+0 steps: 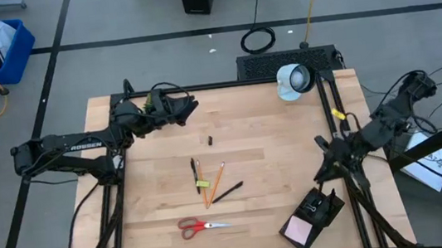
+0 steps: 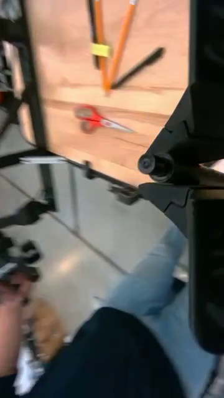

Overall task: Pick and place office supplies into organizer
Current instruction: Put the black pen into the desk organizer, then put the black clip binder into the desk organizer

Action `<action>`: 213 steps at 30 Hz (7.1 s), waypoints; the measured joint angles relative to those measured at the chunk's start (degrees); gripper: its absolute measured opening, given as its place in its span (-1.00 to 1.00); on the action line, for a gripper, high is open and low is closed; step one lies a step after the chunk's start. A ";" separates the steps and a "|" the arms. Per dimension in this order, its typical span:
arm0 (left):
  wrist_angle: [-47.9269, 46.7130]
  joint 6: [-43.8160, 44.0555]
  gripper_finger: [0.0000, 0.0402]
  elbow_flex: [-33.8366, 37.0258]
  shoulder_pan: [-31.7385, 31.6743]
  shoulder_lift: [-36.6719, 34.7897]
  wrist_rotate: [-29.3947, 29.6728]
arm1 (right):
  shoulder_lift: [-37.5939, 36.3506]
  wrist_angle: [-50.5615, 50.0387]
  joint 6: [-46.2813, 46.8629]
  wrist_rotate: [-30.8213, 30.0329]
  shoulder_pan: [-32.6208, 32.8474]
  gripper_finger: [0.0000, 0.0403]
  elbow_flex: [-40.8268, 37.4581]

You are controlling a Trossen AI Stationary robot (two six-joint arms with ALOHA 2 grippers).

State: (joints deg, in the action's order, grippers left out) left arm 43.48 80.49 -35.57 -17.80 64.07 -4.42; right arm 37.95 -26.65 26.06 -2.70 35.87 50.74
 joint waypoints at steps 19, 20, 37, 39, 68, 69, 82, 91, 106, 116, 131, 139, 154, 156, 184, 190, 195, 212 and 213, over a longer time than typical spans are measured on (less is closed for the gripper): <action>0.02 0.24 0.14 0.00 2.53 0.00 3.61 | 2.99 6.67 9.03 -9.07 15.59 -0.87 -14.99; 0.02 0.25 0.14 0.00 2.56 0.00 3.61 | 3.15 6.72 9.18 -9.37 15.64 -0.88 -15.98; -0.02 -0.68 0.14 0.00 2.58 0.00 3.38 | 5.91 12.91 9.36 -6.03 15.64 -0.74 -21.99; 0.00 -0.68 0.14 0.00 2.58 0.00 3.29 | 5.91 14.92 7.87 -6.03 15.64 -0.67 -21.99; 3.53 -10.94 0.14 -0.02 6.05 0.00 2.44 | 5.96 51.40 -2.20 -38.03 1.95 -0.46 -21.92; 3.61 -10.75 0.14 -0.02 5.84 -0.02 2.40 | 6.54 54.65 -3.08 -37.99 0.90 -0.46 -21.90; -7.28 2.16 0.14 -0.07 2.63 -0.04 -4.32 | 8.11 35.84 3.23 -35.43 -4.59 -0.54 -21.88; -31.52 -0.26 0.14 -0.05 2.97 0.47 -1.37 | 10.18 26.05 22.17 -13.35 -3.86 -0.56 -21.88; -44.15 0.76 0.14 -1.99 7.06 9.61 5.69 | 10.19 25.00 24.25 -13.53 -3.88 -0.56 -21.88; -49.81 -9.99 0.14 -9.91 7.02 16.97 11.23 | 10.17 24.60 24.13 -13.55 -3.88 -0.56 -21.88; -55.01 -10.85 0.14 -14.14 6.84 25.99 13.73 | 10.17 25.20 24.92 -13.60 -3.44 -0.56 -21.90; -55.19 -11.74 0.14 -14.14 6.58 25.99 15.71 | 10.19 25.14 24.85 -13.65 -3.47 -0.56 -21.90; -52.78 -11.41 0.14 -14.12 5.89 28.74 14.37 | 10.17 25.07 24.29 -15.34 -3.53 -0.56 -21.92; -52.84 -11.44 0.09 -14.12 5.57 28.68 14.50 | 10.17 25.09 24.34 -15.38 -3.52 -0.56 -21.92; -49.03 -11.59 -0.14 -14.10 5.53 32.74 8.06 | 10.19 24.65 26.01 -15.43 -3.51 -0.56 -21.92; -49.36 -11.57 -0.27 -14.08 5.44 32.81 9.66 | 10.19 24.90 25.96 -15.45 -3.51 -0.56 -21.92; -49.31 -12.13 -0.51 -14.08 5.04 32.81 10.43 | 10.19 24.90 25.86 -15.45 -3.51 -0.56 -21.92; -46.36 -14.43 -0.90 -14.08 4.96 32.81 5.79 | 10.19 24.65 25.75 -18.47 -3.53 -0.56 -21.92; -45.13 -14.43 -0.92 -14.08 4.96 32.81 4.17 | 10.19 24.65 25.75 -18.47 -3.53 -0.56 -21.92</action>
State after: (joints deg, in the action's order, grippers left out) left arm -1.65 66.06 -49.65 -12.84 96.88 -0.25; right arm 48.14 -2.00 51.81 -21.17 32.34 28.82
